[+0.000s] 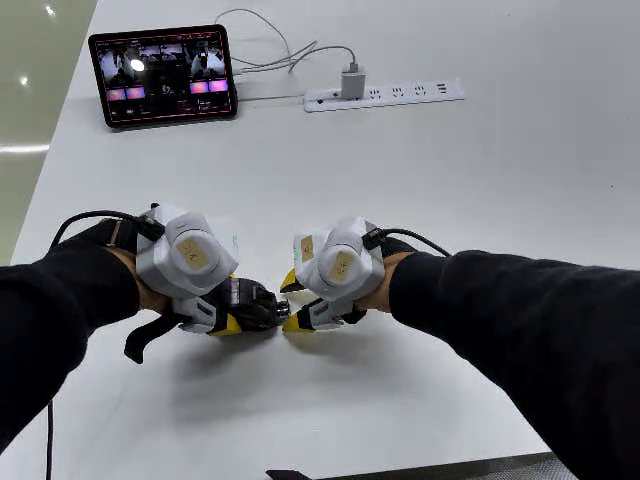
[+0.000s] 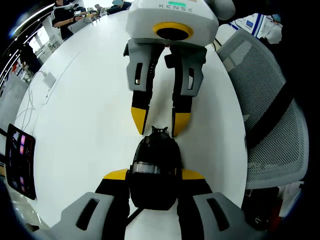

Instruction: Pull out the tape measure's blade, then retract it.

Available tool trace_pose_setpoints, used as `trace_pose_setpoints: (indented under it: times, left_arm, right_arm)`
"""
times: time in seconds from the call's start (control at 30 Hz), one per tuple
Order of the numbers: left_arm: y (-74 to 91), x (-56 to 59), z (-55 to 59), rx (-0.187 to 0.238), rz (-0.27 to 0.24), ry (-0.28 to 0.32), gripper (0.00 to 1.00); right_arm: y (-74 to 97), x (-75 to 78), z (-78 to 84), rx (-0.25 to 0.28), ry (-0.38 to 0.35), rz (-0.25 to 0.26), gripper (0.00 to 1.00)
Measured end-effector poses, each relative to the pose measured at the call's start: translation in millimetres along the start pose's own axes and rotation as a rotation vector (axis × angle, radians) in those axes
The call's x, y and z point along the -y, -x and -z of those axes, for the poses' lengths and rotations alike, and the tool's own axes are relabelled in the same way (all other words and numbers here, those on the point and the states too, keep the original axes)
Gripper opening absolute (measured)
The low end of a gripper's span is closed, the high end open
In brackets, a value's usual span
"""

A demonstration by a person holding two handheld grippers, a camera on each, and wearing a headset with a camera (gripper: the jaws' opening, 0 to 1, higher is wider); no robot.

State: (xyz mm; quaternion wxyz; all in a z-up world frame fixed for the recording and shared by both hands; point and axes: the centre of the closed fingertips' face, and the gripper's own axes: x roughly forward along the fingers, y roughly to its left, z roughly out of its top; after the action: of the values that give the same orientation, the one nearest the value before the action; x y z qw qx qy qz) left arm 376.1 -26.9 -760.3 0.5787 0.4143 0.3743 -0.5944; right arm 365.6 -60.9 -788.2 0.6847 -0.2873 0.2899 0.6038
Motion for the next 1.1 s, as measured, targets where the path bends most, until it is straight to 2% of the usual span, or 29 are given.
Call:
trace_pose_setpoints:
  times: [0.2,0.4,0.43,0.5,0.67,0.77,0.9,1.1]
  left_arm:
    - [-0.4,-0.2,0.1,0.000,0.001,0.003,0.31]
    - [-0.6,-0.3,0.4,0.000,0.001,-0.002,0.30]
    - [-0.3,0.0,0.6,-0.003,-0.002,-0.027,0.30]
    - [0.2,-0.2,0.7,0.007,-0.011,-0.006,0.30]
    - [0.6,-0.2,1.2,0.023,-0.016,-0.002,0.29]
    - [0.8,0.0,1.4,0.028,-0.013,0.005,0.30]
    - [0.2,-0.1,1.0,0.014,-0.009,0.000,0.30]
    - [0.7,0.3,1.1,0.023,-0.003,0.004,0.30]
  right_arm:
    - [-2.2,-0.7,1.2,-0.009,-0.005,-0.002,0.12]
    - [-3.3,-0.8,1.9,-0.005,-0.015,-0.014,0.10]
    - [-3.0,-1.1,2.0,-0.005,0.000,-0.015,0.09]
    - [-2.8,-1.2,2.4,-0.006,-0.005,-0.012,0.08]
    - [-0.5,-1.5,4.0,-0.001,-0.049,-0.023,0.07]
    - [-1.0,-2.1,4.1,-0.003,-0.051,-0.025,0.07]
    - [1.6,-1.6,7.8,-0.004,-0.057,-0.022,0.08]
    - [2.0,-1.4,7.7,-0.005,-0.057,-0.015,0.08]
